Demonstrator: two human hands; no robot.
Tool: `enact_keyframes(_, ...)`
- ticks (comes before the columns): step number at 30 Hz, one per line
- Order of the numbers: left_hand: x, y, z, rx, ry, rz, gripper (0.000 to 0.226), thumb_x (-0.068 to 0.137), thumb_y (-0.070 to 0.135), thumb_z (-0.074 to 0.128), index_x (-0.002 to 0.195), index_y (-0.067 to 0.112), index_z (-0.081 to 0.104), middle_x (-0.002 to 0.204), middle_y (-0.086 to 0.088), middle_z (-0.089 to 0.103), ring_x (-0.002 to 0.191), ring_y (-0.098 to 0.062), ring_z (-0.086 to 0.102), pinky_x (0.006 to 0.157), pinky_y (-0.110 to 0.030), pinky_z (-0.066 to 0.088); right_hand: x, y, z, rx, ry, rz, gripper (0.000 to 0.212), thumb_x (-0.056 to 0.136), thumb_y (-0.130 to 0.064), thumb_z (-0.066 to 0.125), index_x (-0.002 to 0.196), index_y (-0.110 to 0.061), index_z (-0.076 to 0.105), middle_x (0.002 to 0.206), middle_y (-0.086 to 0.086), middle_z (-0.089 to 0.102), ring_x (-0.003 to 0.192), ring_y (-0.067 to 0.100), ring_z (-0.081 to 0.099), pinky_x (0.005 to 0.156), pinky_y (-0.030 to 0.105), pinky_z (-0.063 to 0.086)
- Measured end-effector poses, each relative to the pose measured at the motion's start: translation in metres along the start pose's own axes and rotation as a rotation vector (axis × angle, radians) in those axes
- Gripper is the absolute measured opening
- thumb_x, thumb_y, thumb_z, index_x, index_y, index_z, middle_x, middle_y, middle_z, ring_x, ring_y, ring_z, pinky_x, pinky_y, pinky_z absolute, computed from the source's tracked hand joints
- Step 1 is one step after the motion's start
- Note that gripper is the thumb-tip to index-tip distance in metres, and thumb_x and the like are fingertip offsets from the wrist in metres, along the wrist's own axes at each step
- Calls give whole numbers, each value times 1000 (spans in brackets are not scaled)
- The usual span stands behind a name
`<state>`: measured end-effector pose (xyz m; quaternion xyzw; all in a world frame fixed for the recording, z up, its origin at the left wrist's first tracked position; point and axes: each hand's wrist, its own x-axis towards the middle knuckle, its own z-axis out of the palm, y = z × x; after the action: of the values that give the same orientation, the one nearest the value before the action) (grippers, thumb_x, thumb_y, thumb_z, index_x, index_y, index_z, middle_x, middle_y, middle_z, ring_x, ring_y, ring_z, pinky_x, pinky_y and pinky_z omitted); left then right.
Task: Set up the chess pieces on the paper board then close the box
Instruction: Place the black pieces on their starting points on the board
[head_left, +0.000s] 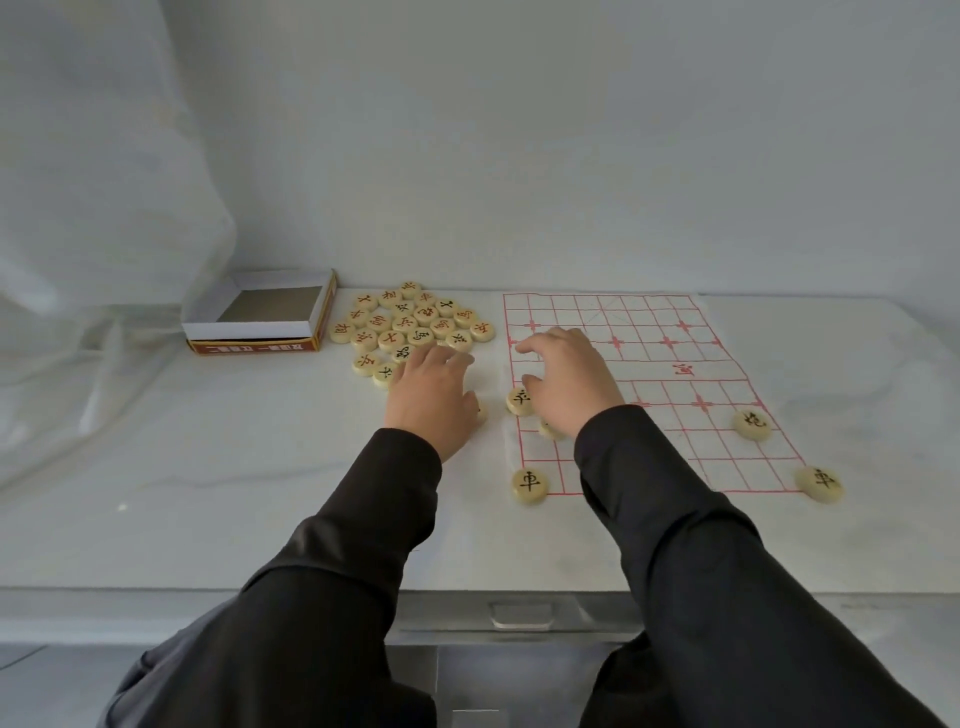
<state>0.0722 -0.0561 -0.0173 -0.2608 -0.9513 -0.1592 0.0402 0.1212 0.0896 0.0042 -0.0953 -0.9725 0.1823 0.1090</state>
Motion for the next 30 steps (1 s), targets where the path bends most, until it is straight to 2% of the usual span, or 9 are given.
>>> enact_keyframes(3,5,-10,-5,-11,46,-18,44,91,20,46,136,18,44,140,0,43,135,-20,27,112,-35,24,8,-10,7,15,-7,-33,39,91,-11,53,129,-15,52,132,3,51,129,20,38,105,31,33)
enact_keyframes(8,17,-29,-15,13,78,-45,43,91,22,47,134,19,45,139,-1,44,134,-21,29,110,-36,28,29,-18,15,19,-54,-60,39,91,-13,51,130,-17,52,129,4,53,122,21,42,100,33,37)
enact_keyframes(16,23,-59,-25,19,-243,22,43,93,24,47,136,22,43,139,1,43,130,-18,34,106,-32,34,39,-17,16,133,-208,-31,35,91,-9,52,124,-19,57,121,1,60,111,17,55,95,28,44)
enact_keyframes(20,23,-62,-31,-4,-265,2,43,91,25,52,134,24,46,130,1,49,121,-18,43,98,-29,38,39,-21,14,106,-292,-57,34,88,-6,57,119,-21,60,110,-3,60,104,14,56,87,24,44)
enact_keyframes(25,20,-59,-36,-13,-361,14,55,77,42,70,126,26,51,112,5,51,94,-12,48,82,-23,41,35,-26,17,14,-421,-81,37,84,-6,62,116,-23,61,109,-4,59,101,13,55,81,21,41)
enact_keyframes(27,19,-55,-37,-7,-410,42,63,70,47,75,125,27,51,105,8,49,92,-12,47,80,-23,40,33,-27,18,5,-439,-85,37,83,-8,64,116,-22,61,109,-3,60,100,13,55,80,20,41)
enact_keyframes(30,17,-48,-35,12,-437,73,63,67,48,76,121,26,53,101,8,48,91,-13,45,79,-24,39,31,-31,21,-17,-457,-99,37,79,-13,68,115,-21,63,110,-2,61,101,15,58,82,22,44)
